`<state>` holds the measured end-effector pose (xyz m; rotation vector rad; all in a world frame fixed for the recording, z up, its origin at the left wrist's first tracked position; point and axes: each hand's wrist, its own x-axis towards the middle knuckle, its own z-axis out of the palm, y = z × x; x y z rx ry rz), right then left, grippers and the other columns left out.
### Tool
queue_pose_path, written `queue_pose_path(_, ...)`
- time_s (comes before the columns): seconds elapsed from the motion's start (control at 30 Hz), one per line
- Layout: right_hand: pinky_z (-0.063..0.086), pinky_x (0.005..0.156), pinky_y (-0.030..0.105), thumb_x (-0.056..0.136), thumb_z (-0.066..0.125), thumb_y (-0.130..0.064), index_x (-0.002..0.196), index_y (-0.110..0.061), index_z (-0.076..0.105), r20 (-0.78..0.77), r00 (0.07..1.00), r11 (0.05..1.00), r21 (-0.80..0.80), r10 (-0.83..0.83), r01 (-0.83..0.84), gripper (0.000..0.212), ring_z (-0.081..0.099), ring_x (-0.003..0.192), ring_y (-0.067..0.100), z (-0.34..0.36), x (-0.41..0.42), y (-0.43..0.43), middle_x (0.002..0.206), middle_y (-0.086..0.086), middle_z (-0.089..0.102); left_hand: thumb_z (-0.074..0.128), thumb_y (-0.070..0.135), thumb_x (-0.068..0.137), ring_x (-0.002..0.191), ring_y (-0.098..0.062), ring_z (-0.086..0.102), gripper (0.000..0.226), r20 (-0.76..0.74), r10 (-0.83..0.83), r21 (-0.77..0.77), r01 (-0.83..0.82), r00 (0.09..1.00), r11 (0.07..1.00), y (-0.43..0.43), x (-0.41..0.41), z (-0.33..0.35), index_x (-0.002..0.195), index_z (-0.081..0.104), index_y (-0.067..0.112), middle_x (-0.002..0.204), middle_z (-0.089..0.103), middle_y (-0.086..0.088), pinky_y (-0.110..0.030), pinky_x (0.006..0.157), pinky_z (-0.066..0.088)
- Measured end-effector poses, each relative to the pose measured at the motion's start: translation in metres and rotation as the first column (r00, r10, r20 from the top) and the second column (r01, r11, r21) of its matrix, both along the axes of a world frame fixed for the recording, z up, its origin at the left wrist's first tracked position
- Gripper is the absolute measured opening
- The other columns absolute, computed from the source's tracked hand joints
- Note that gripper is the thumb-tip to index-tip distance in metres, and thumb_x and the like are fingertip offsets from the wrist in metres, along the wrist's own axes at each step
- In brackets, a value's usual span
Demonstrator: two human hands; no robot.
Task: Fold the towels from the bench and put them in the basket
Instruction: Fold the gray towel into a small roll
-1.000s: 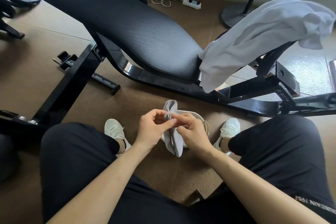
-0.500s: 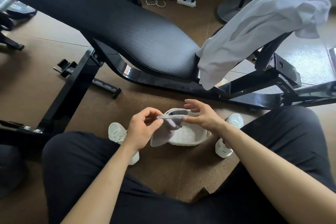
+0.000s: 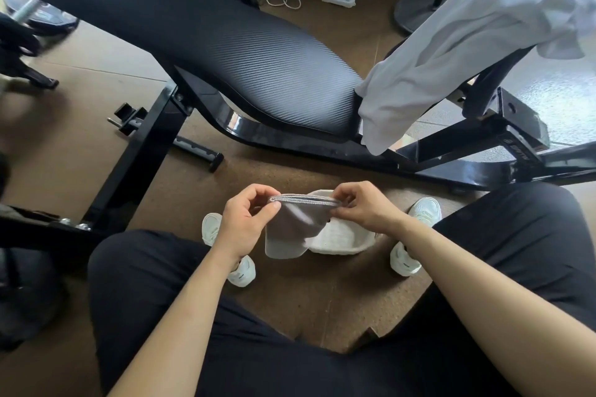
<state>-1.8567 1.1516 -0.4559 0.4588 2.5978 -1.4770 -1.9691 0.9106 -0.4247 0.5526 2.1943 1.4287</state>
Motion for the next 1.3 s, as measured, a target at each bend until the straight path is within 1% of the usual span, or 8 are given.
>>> queue_pose_path(0.13, 0.057, 0.078, 0.025, 0.088, 0.076, -0.014, 0.094, -0.013, 0.073, -0.070, 0.991, 0.984, -0.145, -0.111, 0.100, 0.007, 0.069, 0.085, 0.007, 0.014, 0.000, 0.012, 0.095, 0.000, 0.075, 0.069, 0.013, 0.095, 0.094, -0.009, 0.068, 0.014, -0.070, 0.064, -0.090, -0.070, 0.996, 0.993, -0.002, -0.005, -0.004, 0.101, 0.069, 0.026, 0.098, 0.072, 0.009, -0.018, 0.078, 0.053)
queue_pose_path(0.3, 0.058, 0.080, 0.024, 0.092, 0.073, -0.011, 0.098, -0.010, 0.071, -0.152, 0.976, 0.968, -0.219, -0.157, 0.122, 0.006, 0.069, 0.083, 0.005, 0.027, -0.001, 0.003, 0.090, -0.002, 0.074, 0.068, 0.011, 0.095, 0.096, -0.010, 0.067, 0.018, -0.129, 0.069, -0.165, -0.089, 0.989, 0.982, -0.001, -0.005, -0.008, 0.106, 0.066, 0.025, 0.102, 0.070, 0.009, -0.017, 0.078, 0.054)
queue_pose_path(0.43, 0.056, 0.076, 0.024, 0.091, 0.074, -0.012, 0.098, -0.013, 0.074, -0.206, 0.961, 0.965, -0.226, -0.184, 0.137, 0.007, 0.069, 0.083, 0.007, 0.035, -0.002, 0.001, 0.091, 0.001, 0.075, 0.075, 0.009, 0.087, 0.105, -0.008, 0.065, 0.037, -0.140, -0.086, -0.173, 0.061, 0.986, 0.983, 0.001, -0.002, -0.002, 0.118, 0.065, 0.027, 0.112, 0.068, 0.009, -0.019, 0.088, 0.054)
queue_pose_path(0.6, 0.053, 0.073, 0.021, 0.089, 0.076, -0.014, 0.097, -0.014, 0.075, -0.202, 0.973, 0.972, -0.223, -0.115, 0.069, 0.007, 0.065, 0.077, 0.004, 0.040, 0.002, -0.004, 0.086, -0.005, 0.074, 0.081, 0.038, 0.082, 0.114, -0.003, 0.060, 0.056, -0.240, -0.267, -0.160, 0.234, 0.933, 0.959, 0.028, 0.010, 0.005, 0.133, 0.058, 0.034, 0.125, 0.061, 0.013, -0.021, 0.093, 0.053)
queue_pose_path(0.83, 0.055, 0.079, 0.022, 0.088, 0.078, -0.018, 0.102, -0.013, 0.074, -0.151, 0.984, 0.958, -0.283, -0.091, 0.045, 0.015, 0.070, 0.087, 0.009, 0.038, 0.008, 0.005, 0.093, 0.001, 0.076, 0.062, 0.042, 0.093, 0.087, -0.013, 0.064, 0.024, -0.412, -0.346, -0.195, 0.289, 0.843, 0.937, 0.052, 0.012, -0.002, 0.107, 0.070, 0.026, 0.096, 0.068, 0.012, -0.044, 0.075, 0.055)
queue_pose_path(0.97, 0.057, 0.093, 0.036, 0.088, 0.077, -0.015, 0.113, -0.018, 0.072, 0.038, 0.991, 0.967, -0.226, 0.128, -0.116, 0.025, 0.070, 0.102, 0.015, 0.016, 0.012, 0.011, 0.107, 0.000, 0.075, 0.062, 0.042, 0.094, 0.086, -0.014, 0.065, 0.029, -0.410, -0.318, -0.069, 0.319, 0.855, 0.945, 0.049, 0.012, 0.002, 0.106, 0.072, 0.018, 0.094, 0.068, 0.007, -0.038, 0.074, 0.054)
queue_pose_path(1.1, 0.055, 0.094, 0.043, 0.084, 0.078, -0.025, 0.099, -0.023, 0.073, 0.140, 0.977, 0.973, -0.189, 0.162, -0.134, 0.016, 0.068, 0.097, 0.017, -0.011, 0.012, 0.001, 0.100, -0.001, 0.074, 0.066, 0.037, 0.095, 0.088, -0.012, 0.066, 0.026, -0.362, -0.277, -0.019, 0.290, 0.890, 0.957, 0.036, 0.001, 0.012, 0.108, 0.072, 0.015, 0.094, 0.068, 0.008, -0.024, 0.078, 0.051)
queue_pose_path(1.3, 0.049, 0.077, 0.016, 0.082, 0.079, -0.019, 0.093, -0.019, 0.070, 0.225, 0.958, 0.984, -0.060, 0.176, -0.167, 0.015, 0.064, 0.088, 0.012, -0.027, 0.010, -0.003, 0.092, -0.003, 0.072, 0.064, 0.029, 0.097, 0.091, 0.004, 0.063, 0.014, -0.324, -0.093, -0.020, 0.092, 0.941, 0.996, 0.005, -0.013, 0.026, 0.110, 0.068, 0.025, 0.097, 0.067, 0.018, -0.007, 0.078, 0.045)
